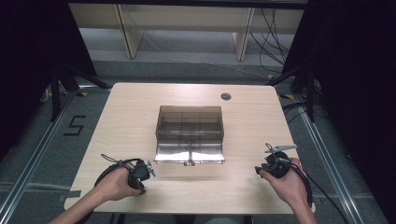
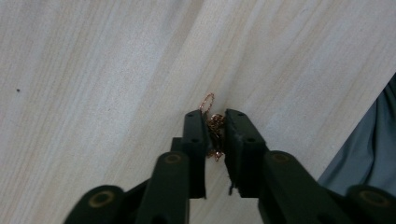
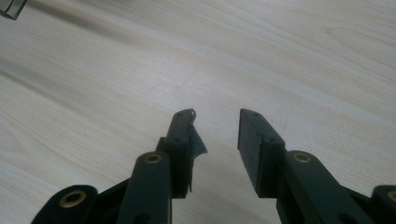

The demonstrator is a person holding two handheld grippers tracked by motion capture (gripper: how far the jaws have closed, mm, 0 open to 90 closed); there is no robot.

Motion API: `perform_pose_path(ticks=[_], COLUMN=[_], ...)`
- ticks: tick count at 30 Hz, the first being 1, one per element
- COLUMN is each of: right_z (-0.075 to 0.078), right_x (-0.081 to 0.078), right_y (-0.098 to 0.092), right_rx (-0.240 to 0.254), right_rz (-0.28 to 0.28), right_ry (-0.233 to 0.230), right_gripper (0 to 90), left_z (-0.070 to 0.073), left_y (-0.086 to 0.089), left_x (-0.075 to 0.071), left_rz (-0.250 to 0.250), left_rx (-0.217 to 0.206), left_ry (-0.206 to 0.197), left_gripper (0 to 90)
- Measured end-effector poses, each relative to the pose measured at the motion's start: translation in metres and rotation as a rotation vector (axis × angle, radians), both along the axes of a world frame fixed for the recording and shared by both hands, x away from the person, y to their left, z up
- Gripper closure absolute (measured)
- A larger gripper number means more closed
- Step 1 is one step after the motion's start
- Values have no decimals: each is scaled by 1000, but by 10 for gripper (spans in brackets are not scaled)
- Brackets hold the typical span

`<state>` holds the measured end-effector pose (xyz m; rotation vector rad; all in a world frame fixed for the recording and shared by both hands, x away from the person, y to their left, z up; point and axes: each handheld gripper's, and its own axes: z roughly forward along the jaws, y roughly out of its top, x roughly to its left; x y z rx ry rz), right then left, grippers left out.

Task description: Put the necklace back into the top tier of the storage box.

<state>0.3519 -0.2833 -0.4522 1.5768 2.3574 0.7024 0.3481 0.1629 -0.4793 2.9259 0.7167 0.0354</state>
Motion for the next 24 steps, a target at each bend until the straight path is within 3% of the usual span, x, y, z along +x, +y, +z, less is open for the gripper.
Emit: perform_pose_path(ticks=[5, 15, 16, 19, 21, 24], right_z=[0, -1, 0, 0, -1, 0], right_x=[0, 0, 0, 0, 0, 0], right_y=[0, -1, -1, -1, 0, 0], right_rx=[3, 10, 9, 7, 9, 6], right_rz=[-10, -9, -8, -9, -12, -12], right_ry=[-4, -2, -1, -1, -9, -6], right_gripper=[663, 662, 663, 662, 662, 662], left_z=[0, 1, 2, 7, 12, 24], left_y=[0, 8, 11, 14, 17, 24], left_x=[-1, -2, -4, -4, -5, -4], left_rz=[-2, 24, 49, 48, 65, 83], left_rx=[-5, -19, -43, -51, -82, -128], left_ry=[-6, -2, -14, -23, -33, -74], left_gripper=[860, 866, 866, 866, 866, 867])
